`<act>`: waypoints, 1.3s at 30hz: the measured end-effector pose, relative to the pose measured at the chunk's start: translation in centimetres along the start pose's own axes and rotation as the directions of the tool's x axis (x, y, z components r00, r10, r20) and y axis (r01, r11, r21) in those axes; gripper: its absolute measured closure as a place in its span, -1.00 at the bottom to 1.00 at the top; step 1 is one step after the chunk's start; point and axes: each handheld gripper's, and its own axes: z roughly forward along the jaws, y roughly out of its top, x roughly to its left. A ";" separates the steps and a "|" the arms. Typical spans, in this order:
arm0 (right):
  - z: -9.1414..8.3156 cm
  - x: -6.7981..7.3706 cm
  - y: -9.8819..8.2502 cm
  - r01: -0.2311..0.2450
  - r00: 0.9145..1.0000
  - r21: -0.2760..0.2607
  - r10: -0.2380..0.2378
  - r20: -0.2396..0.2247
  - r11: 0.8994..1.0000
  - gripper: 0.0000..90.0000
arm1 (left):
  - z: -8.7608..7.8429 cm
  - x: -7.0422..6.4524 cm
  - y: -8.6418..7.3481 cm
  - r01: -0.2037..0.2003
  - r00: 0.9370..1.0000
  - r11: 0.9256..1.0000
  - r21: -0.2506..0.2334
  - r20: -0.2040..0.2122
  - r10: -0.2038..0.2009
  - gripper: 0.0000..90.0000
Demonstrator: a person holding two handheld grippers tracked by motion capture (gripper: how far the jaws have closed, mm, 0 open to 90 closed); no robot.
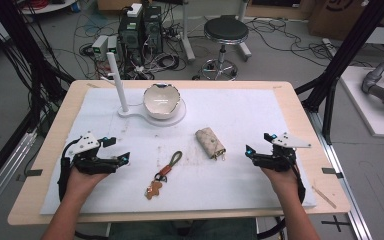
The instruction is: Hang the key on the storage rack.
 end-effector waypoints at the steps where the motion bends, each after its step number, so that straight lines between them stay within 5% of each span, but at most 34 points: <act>1: 0.0 0.0 0.0 0.003 1.000 0.002 -0.003 0.002 1.000 -0.64 | 0.1 -0.2 0.0 0.003 1.000 1.000 0.001 0.002 -0.003 -0.56; 17: 0.2 -0.3 -0.1 0.008 1.000 0.011 -0.008 0.002 1.000 -0.64 | 3.4 -3.7 0.6 -0.034 0.996 0.997 0.068 0.082 0.028 -0.56; 27: 0.3 -0.3 -0.1 0.015 1.000 0.017 -0.015 -0.002 1.000 -0.64 | 5.9 -5.5 0.8 -0.029 0.995 0.993 0.116 0.094 0.018 -0.56; 39: 0.4 -0.2 -0.1 0.020 1.000 0.024 -0.020 -0.013 1.000 -0.64 | 8.4 -7.3 0.7 -0.070 0.991 0.980 0.187 0.124 0.047 -0.54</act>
